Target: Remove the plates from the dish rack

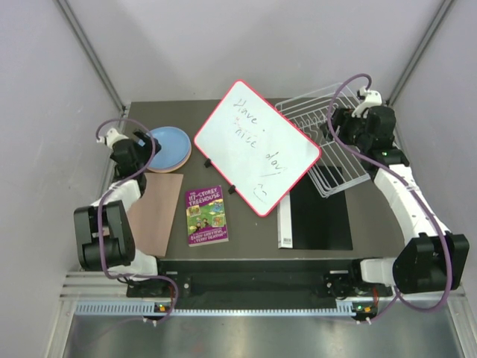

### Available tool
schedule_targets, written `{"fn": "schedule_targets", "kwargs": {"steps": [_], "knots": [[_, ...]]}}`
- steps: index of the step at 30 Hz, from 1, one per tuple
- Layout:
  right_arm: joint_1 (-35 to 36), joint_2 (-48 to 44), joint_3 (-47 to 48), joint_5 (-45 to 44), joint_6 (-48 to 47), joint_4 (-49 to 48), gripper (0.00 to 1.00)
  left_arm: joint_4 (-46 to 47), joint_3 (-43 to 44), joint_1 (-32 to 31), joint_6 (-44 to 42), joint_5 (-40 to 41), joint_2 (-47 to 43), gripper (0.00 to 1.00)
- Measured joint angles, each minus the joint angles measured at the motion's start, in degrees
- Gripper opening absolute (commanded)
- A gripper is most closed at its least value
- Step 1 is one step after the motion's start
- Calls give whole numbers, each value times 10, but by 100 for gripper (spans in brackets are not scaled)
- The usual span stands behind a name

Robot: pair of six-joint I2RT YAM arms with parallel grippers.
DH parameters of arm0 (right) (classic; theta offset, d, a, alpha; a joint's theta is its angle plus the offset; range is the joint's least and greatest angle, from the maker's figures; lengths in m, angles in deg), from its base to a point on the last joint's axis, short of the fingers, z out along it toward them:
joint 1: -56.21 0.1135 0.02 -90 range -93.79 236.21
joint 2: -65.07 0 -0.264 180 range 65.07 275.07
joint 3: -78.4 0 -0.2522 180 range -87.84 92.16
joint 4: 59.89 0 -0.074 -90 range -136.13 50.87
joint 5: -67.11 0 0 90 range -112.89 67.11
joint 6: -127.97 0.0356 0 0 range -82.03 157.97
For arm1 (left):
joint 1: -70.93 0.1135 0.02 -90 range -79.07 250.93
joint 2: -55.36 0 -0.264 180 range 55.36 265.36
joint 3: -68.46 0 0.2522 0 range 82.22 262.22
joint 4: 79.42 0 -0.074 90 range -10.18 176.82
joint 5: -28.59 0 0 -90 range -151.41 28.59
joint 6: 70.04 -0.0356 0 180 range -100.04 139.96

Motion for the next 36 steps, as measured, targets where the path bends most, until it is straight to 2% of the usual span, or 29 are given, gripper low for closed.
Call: {"fn": "schedule_targets", "kwargs": {"steps": [7, 11, 12, 16, 27, 36], "knots": [[-8, -23, -7, -21, -10, 5, 79, -71, 78, -7, -53, -112, -45, 91], [-10, -42, -19, -59, -26, 2, 85, -90, 90, -42, -104, -133, -100, 91], [-10, -51, -28, -72, -31, 1, 89, -94, 90, -56, -118, -133, -115, 91], [-10, -81, -69, -137, -44, -8, 100, -103, 90, -110, -167, -130, -156, 91], [-10, -145, -203, -275, -44, -87, 100, -101, 39, -247, -252, -73, -174, 92], [-10, -190, -232, -329, -40, -128, 100, -93, 33, -328, -281, -6, -174, 92]]}}
